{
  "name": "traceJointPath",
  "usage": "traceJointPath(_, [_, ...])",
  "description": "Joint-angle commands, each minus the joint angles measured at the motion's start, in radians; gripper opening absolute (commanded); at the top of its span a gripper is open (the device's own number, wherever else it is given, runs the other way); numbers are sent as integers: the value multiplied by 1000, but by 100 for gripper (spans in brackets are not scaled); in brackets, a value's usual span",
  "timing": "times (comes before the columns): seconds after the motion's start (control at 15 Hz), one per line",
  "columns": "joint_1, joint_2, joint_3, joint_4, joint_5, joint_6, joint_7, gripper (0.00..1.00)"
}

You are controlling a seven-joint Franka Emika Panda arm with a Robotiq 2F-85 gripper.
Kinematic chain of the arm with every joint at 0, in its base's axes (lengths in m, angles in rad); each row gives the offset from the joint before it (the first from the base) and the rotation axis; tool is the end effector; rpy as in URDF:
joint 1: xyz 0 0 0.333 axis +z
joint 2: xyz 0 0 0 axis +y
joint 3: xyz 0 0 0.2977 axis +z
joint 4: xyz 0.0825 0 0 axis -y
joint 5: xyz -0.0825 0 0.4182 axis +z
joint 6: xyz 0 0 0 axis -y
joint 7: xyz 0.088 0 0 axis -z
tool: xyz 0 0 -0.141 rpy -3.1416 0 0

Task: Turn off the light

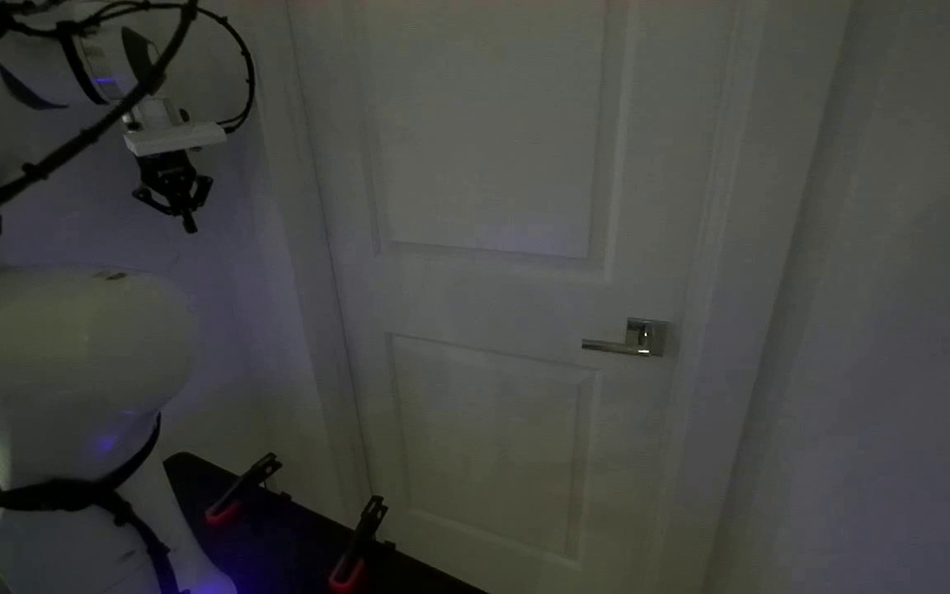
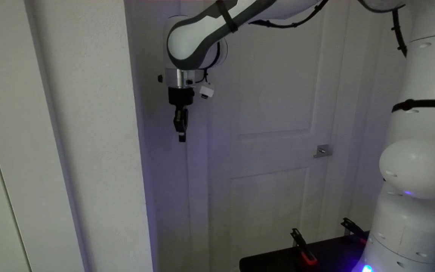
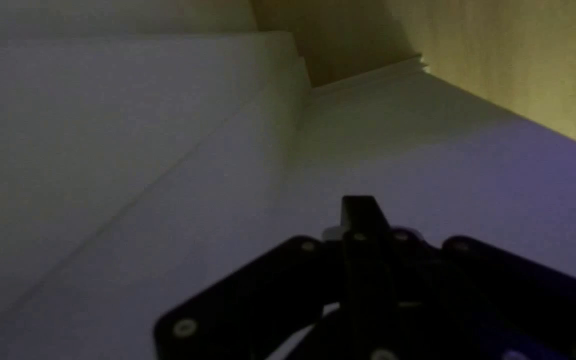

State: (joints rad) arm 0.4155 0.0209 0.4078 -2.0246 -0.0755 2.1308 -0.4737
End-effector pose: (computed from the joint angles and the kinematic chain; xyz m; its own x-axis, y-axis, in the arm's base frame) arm 0.4109 0.4346 0.3793 0.2322 0.9714 0.0496 0.9674 -0.2359 0.0916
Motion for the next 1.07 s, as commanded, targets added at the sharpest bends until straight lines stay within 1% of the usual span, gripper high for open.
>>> traceJointPath(0.0, [-25,-102,-22,-12,150,-190,-104,0])
traceJointPath(0.2, [-43,-186,-74,-34,250,-351,-176,0])
traceJointPath(0.4, [-65,-274,-149,-59,325,-530,-247,0])
traceJointPath(0.6, [-93,-351,-217,-65,327,-722,-274,0])
traceJointPath(0.73, [-113,-406,-250,-72,295,-801,-270,0])
traceJointPath(0.8, [-122,-432,-260,-77,268,-812,-264,26])
traceJointPath(0.87, [-129,-448,-272,-75,252,-828,-267,27])
traceJointPath(1.0, [-137,-476,-285,-77,219,-830,-264,41])
